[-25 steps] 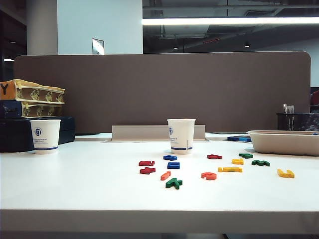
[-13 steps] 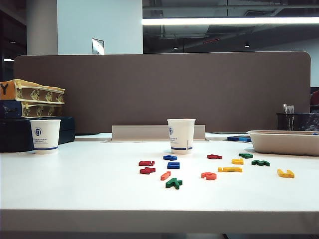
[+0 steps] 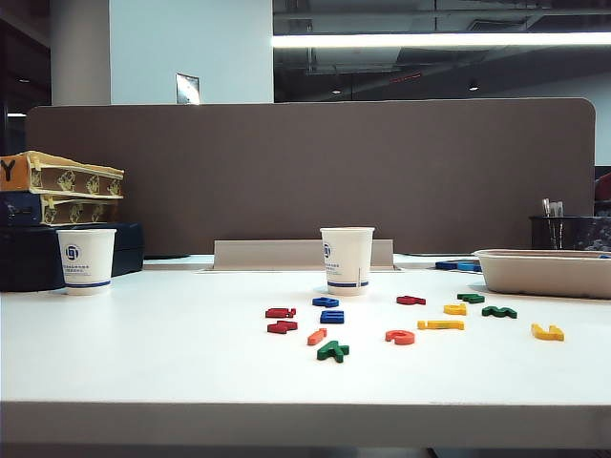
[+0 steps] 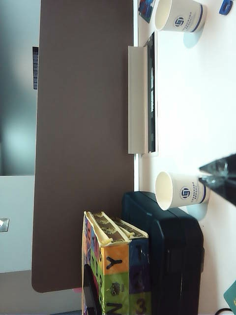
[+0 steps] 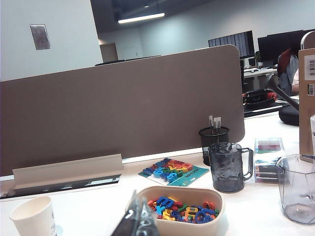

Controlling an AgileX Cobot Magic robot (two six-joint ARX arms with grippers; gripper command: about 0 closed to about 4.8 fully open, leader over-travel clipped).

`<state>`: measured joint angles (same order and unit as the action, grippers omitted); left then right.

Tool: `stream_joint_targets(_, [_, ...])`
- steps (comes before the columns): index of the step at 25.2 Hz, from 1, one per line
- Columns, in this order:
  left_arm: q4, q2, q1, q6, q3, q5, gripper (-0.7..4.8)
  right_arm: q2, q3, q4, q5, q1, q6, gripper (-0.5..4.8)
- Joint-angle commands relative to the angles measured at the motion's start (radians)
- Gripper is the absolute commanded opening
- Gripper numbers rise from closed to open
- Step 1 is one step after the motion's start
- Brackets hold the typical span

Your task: Pick up the letter "c" and put it in the paper cup.

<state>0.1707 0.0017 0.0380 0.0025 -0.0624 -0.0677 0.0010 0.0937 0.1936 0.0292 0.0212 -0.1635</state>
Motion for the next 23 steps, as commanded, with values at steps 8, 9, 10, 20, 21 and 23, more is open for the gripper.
stream_joint_targets(8, [0.003,0.055,0.001,0.013,-0.102,-0.049,-0.05,0.023,0.078,-0.04,-0.01,-0.001,-0.001,-0.05])
stream_joint_targets(9, [0.004,0.07,0.001,0.017,-0.112,-0.049,-0.05,0.034,0.087,-0.04,-0.009,-0.001,-0.001,-0.05])
stream_joint_targets(10, [0.005,0.089,0.001,0.022,-0.125,-0.049,-0.05,0.048,0.099,-0.04,-0.011,-0.001,-0.001,-0.05])
stream_joint_targets(20, [0.126,0.328,0.001,0.024,-0.226,-0.136,-0.05,0.257,0.248,-0.034,-0.142,-0.001,0.067,-0.05])
stream_joint_targets(21, [0.139,0.357,0.001,0.024,-0.236,-0.159,-0.05,0.281,0.261,-0.032,-0.165,-0.001,0.068,-0.05])
stream_joint_targets(23, [0.161,0.403,0.001,0.024,-0.251,-0.189,-0.05,0.319,0.281,-0.032,-0.198,-0.001,0.068,-0.05])
